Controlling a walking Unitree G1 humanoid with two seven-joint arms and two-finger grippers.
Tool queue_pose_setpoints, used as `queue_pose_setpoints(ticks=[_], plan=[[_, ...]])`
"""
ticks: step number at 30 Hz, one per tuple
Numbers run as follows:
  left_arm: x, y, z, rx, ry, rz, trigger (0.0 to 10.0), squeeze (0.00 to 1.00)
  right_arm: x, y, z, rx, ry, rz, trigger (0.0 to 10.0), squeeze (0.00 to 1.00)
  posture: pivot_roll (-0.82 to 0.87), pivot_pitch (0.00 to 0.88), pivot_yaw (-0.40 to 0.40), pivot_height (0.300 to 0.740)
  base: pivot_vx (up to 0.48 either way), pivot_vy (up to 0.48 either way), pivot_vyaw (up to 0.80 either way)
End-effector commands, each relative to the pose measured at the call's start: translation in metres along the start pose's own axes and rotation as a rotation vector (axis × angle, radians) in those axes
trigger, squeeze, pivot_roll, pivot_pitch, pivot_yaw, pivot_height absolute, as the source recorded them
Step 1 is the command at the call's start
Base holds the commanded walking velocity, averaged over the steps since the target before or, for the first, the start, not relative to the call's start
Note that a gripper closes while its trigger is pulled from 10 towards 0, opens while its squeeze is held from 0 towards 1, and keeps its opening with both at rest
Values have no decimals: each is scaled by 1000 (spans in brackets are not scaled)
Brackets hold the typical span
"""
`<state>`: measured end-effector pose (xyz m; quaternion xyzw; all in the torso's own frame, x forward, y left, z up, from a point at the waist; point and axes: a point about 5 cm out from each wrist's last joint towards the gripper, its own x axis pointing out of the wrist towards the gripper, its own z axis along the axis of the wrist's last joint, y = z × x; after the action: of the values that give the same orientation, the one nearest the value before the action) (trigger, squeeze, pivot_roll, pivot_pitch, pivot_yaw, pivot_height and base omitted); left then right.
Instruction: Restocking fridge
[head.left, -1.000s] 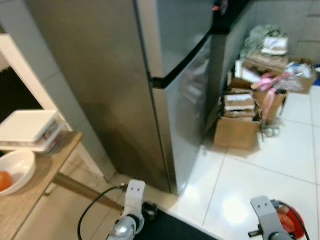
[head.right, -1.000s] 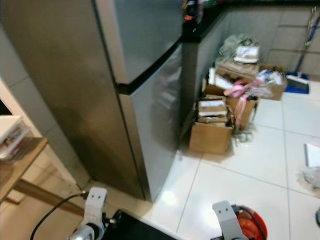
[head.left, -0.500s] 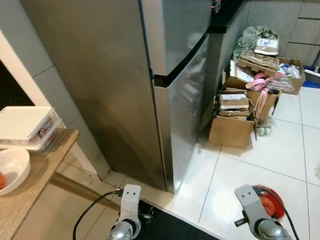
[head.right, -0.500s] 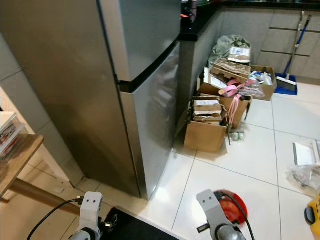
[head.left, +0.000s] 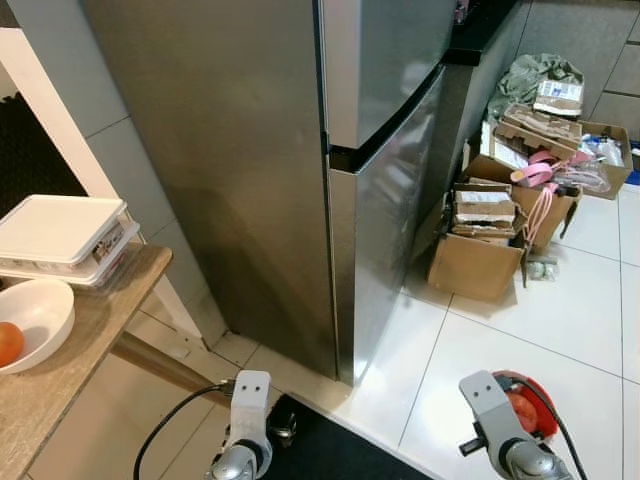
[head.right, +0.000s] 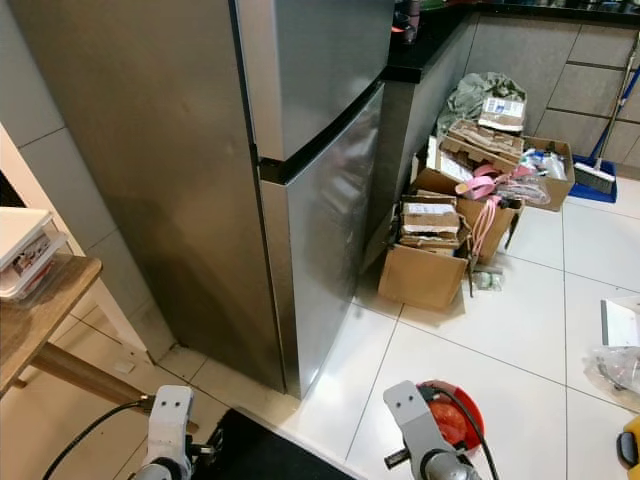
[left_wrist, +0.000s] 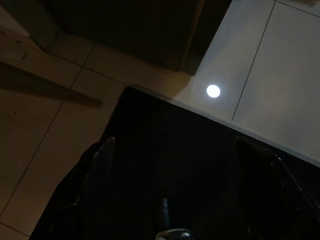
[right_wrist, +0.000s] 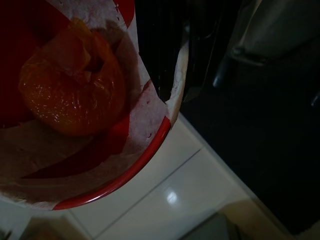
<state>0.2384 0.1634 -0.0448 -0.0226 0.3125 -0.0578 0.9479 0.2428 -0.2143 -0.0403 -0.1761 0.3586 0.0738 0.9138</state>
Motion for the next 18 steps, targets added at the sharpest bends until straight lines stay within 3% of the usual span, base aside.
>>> queue_pose_setpoints(ticks=[1, 9, 18], plan=[[0, 4, 2, 24, 9, -4, 10000, 0, -2, 1, -10, 35, 20, -16, 10000, 0, -47, 81, 50, 740, 281, 0, 0], [4, -3, 10, 29, -2, -37, 10000, 0, -6, -1, -18, 96, 23, -46, 10000, 0, -63, 90, 79, 740, 283, 0, 0], [6, -5, 14, 31, -9, -51, 10000, 0, -7, 1, -22, 102, 27, -46, 10000, 0, -65, 89, 84, 740, 295, 0, 0]])
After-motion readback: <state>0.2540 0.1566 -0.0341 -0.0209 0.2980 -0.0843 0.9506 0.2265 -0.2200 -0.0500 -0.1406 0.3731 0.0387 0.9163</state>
